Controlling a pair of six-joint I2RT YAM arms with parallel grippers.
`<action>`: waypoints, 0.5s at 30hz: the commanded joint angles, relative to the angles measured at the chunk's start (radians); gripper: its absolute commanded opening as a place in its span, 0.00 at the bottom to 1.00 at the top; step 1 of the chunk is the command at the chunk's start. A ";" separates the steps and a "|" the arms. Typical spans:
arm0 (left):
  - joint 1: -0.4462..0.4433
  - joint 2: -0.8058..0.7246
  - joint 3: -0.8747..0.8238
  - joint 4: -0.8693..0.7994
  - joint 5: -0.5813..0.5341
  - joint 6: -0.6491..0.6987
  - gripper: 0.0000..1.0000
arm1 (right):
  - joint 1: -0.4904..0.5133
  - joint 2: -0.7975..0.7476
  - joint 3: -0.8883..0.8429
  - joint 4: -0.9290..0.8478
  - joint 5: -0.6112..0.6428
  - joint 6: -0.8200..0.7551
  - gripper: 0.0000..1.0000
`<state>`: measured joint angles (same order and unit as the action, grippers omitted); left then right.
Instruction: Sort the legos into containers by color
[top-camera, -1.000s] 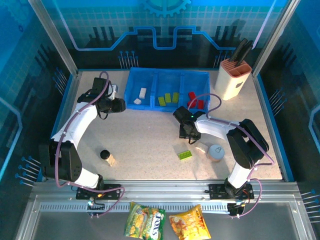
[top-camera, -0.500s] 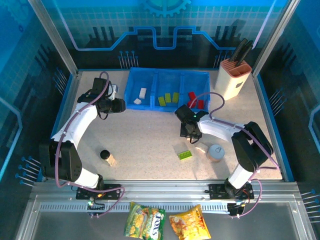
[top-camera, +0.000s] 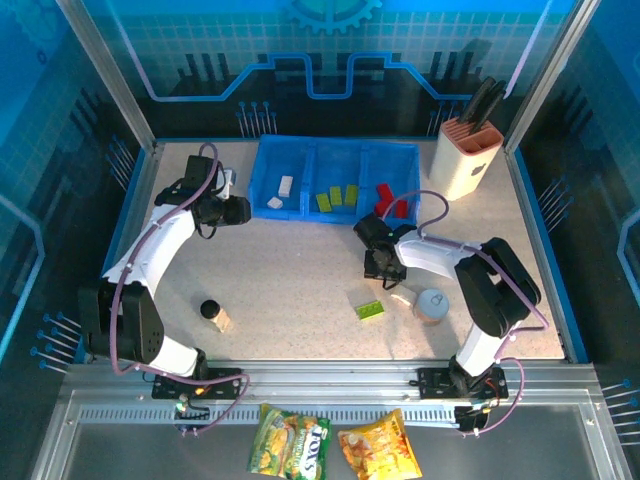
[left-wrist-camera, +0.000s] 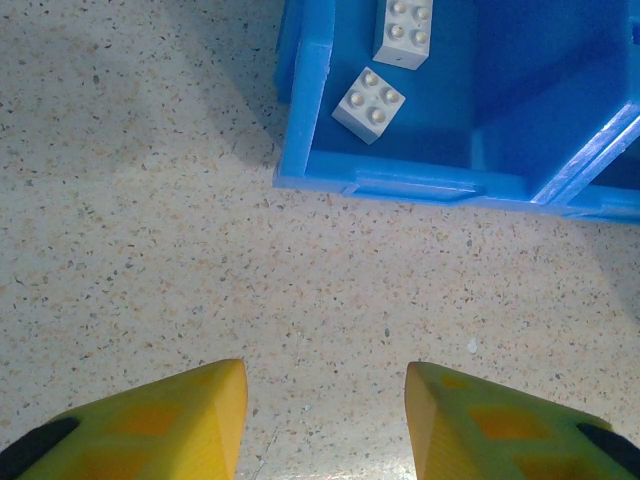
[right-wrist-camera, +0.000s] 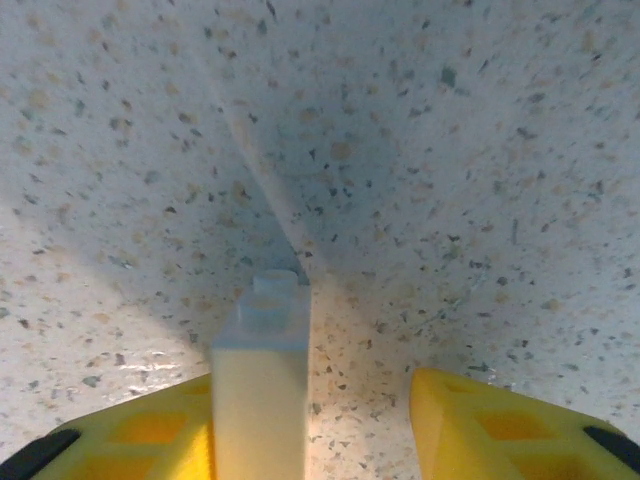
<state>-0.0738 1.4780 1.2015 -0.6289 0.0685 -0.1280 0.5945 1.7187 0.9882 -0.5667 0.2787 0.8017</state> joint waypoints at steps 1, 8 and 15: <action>0.012 -0.022 -0.013 0.006 0.018 0.012 0.46 | -0.007 0.015 -0.008 -0.001 -0.009 -0.009 0.46; 0.012 -0.022 -0.011 0.006 0.018 0.011 0.45 | -0.007 0.001 -0.001 -0.007 -0.007 -0.016 0.37; 0.013 -0.024 -0.011 0.004 0.016 0.011 0.45 | -0.004 -0.012 0.022 -0.024 -0.006 -0.028 0.26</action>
<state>-0.0727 1.4780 1.2015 -0.6289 0.0685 -0.1280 0.5945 1.7226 0.9890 -0.5598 0.2687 0.7784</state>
